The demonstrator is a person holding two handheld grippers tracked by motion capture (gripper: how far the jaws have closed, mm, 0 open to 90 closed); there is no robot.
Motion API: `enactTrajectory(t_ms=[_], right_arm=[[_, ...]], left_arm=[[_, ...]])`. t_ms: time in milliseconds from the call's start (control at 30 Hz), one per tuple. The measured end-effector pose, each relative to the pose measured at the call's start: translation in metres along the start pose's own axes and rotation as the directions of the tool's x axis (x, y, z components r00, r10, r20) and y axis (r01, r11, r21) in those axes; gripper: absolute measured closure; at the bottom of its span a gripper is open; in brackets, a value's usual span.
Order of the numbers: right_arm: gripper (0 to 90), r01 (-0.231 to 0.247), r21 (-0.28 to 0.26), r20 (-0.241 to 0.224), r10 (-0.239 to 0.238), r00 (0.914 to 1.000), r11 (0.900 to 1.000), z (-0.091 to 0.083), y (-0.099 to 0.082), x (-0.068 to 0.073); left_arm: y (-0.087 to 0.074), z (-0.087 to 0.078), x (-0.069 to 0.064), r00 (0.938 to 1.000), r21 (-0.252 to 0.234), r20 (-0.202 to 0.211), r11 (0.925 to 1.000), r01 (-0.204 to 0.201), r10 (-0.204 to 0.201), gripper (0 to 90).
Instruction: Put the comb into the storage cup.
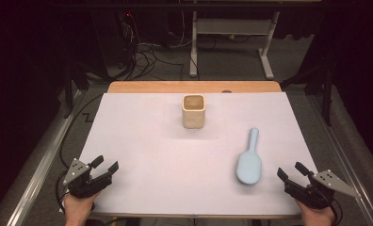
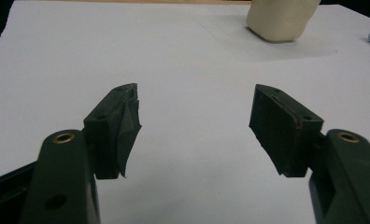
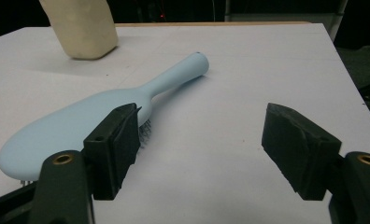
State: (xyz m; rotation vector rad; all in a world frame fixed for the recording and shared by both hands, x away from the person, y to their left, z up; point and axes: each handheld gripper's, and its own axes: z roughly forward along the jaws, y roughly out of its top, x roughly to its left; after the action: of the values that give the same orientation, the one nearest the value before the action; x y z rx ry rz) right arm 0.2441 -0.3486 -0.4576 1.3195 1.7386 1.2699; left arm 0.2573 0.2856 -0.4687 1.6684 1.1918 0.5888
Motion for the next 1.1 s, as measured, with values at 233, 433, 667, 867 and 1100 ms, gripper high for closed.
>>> enactTrajectory(t_ms=[233, 433, 667, 867, 1100], right_arm=[[28.3, -0.001, 0.0, -0.001, 0.001, 1.0, 1.0, 0.0002, 0.0002, 0.0008], [28.4, -0.003, -0.01, 0.005, 0.003, 1.0, 0.9999, -0.0014, 0.0001, -0.0001], [28.5, -0.004, -0.01, 0.004, 0.004, 1.0, 0.9999, -0.0015, 0.0002, 0.0], [28.7, -0.004, -0.012, 0.006, 0.004, 1.0, 0.9999, -0.0018, 0.0002, -0.0002], [29.5, -0.003, -0.023, 0.01, 0.003, 0.9999, 0.9997, -0.0026, 0.0007, -0.0002]], left_arm=[[-0.0005, -0.0008, 0.0009, 1.0, 0.0, 0.001, 1.0, 0.005, -0.005, 33.7], [-0.0001, -0.0003, 0.0006, 1.0, 0.0, 0.003, 1.0, 0.003, -0.003, 33.8], [-0.0002, -0.0007, 0.0012, 0.9999, -0.002, 0.008, 1.0, 0.009, -0.009, 33.9], [-0.0001, -0.0005, 0.001, 0.9999, -0.002, 0.011, 1.0, 0.009, -0.009, 33.9], [-0.0002, -0.0003, 0.0008, 0.9999, -0.003, 0.011, 1.0, 0.007, -0.007, 34.0]])
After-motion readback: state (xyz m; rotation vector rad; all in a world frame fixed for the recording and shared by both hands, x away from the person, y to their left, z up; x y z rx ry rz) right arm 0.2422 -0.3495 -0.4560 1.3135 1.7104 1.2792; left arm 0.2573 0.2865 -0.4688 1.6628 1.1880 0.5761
